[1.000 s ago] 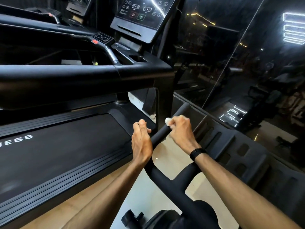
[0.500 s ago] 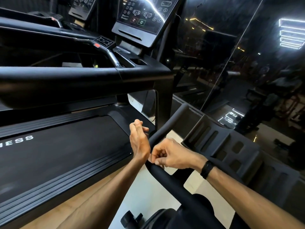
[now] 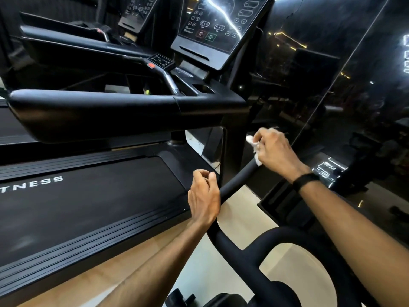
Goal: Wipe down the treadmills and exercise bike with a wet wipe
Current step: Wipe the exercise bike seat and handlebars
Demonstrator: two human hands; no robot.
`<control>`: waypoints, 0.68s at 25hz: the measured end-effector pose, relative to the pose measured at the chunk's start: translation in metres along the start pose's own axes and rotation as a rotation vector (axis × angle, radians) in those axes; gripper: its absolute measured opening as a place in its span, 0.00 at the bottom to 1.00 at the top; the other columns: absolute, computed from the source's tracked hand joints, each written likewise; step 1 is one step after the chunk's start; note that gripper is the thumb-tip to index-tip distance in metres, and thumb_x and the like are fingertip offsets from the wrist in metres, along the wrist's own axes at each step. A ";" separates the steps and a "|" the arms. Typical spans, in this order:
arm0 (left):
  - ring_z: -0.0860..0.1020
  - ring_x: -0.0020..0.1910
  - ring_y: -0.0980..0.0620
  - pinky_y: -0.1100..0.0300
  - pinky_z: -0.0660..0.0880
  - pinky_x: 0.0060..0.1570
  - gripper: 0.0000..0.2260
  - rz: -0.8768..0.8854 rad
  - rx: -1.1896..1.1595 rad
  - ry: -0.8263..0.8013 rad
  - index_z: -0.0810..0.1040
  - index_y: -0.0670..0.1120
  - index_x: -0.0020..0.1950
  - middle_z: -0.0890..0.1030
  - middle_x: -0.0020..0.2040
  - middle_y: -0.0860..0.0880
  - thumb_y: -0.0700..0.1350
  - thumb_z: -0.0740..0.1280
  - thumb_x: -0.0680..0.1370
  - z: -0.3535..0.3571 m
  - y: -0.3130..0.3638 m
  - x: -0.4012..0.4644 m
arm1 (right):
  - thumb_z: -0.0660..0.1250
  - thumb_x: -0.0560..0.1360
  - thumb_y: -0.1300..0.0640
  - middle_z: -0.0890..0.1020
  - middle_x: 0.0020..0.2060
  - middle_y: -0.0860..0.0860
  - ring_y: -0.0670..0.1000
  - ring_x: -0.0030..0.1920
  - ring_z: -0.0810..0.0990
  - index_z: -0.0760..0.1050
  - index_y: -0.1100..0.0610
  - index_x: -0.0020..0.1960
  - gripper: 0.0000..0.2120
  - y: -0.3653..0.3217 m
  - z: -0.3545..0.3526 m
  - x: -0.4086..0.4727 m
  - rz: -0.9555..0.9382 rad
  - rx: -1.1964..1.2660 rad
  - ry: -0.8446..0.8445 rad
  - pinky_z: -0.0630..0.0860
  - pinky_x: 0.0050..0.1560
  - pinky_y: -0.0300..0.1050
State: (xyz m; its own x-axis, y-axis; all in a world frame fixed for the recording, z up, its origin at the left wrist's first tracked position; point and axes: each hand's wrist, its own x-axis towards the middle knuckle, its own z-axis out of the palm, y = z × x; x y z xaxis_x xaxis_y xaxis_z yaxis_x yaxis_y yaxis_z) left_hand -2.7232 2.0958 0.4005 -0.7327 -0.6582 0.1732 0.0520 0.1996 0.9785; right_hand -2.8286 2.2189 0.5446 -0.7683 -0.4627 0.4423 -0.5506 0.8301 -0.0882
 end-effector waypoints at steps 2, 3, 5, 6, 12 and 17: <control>0.78 0.48 0.50 0.46 0.74 0.54 0.05 0.025 0.075 -0.011 0.69 0.50 0.54 0.78 0.47 0.52 0.51 0.60 0.82 0.002 -0.003 0.001 | 0.66 0.78 0.63 0.75 0.56 0.60 0.62 0.55 0.79 0.76 0.59 0.61 0.12 0.004 0.012 0.016 0.016 -0.206 -0.019 0.74 0.51 0.52; 0.78 0.48 0.50 0.45 0.74 0.55 0.05 0.035 0.095 -0.010 0.69 0.50 0.54 0.78 0.48 0.52 0.50 0.60 0.82 0.002 -0.003 0.002 | 0.66 0.78 0.62 0.74 0.58 0.60 0.62 0.58 0.78 0.75 0.59 0.63 0.13 0.004 0.020 0.019 0.024 -0.299 -0.053 0.74 0.53 0.53; 0.78 0.48 0.49 0.45 0.74 0.55 0.05 0.054 0.120 0.008 0.69 0.50 0.54 0.78 0.49 0.51 0.50 0.60 0.82 0.002 -0.004 0.002 | 0.67 0.79 0.56 0.73 0.60 0.60 0.60 0.62 0.75 0.76 0.59 0.63 0.14 0.002 0.036 0.019 0.048 -0.426 -0.114 0.75 0.57 0.53; 0.78 0.48 0.48 0.45 0.73 0.55 0.05 0.065 0.127 0.013 0.69 0.50 0.54 0.77 0.49 0.51 0.50 0.60 0.82 0.001 -0.003 0.001 | 0.67 0.79 0.54 0.72 0.61 0.60 0.59 0.63 0.73 0.76 0.59 0.63 0.16 0.000 0.042 0.018 0.071 -0.469 -0.134 0.76 0.57 0.52; 0.77 0.46 0.51 0.46 0.74 0.53 0.06 0.124 0.063 0.059 0.69 0.52 0.51 0.76 0.46 0.55 0.53 0.56 0.82 -0.002 0.001 -0.005 | 0.60 0.81 0.63 0.76 0.58 0.58 0.57 0.58 0.77 0.78 0.58 0.61 0.12 -0.024 0.055 0.007 0.016 -0.735 -0.116 0.80 0.49 0.47; 0.76 0.43 0.56 0.48 0.74 0.48 0.09 0.135 -0.030 0.140 0.70 0.55 0.51 0.77 0.44 0.57 0.56 0.53 0.80 -0.023 -0.023 -0.014 | 0.62 0.80 0.62 0.77 0.58 0.59 0.57 0.57 0.80 0.76 0.58 0.61 0.11 -0.050 0.071 -0.030 -0.148 -0.601 -0.241 0.78 0.53 0.47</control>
State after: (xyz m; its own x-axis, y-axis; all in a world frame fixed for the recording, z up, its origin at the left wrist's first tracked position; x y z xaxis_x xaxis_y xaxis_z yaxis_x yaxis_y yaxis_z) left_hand -2.6991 2.0838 0.3777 -0.6161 -0.7220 0.3148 0.1647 0.2727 0.9479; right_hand -2.8010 2.1693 0.4724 -0.7886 -0.5838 0.1931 -0.4316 0.7492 0.5024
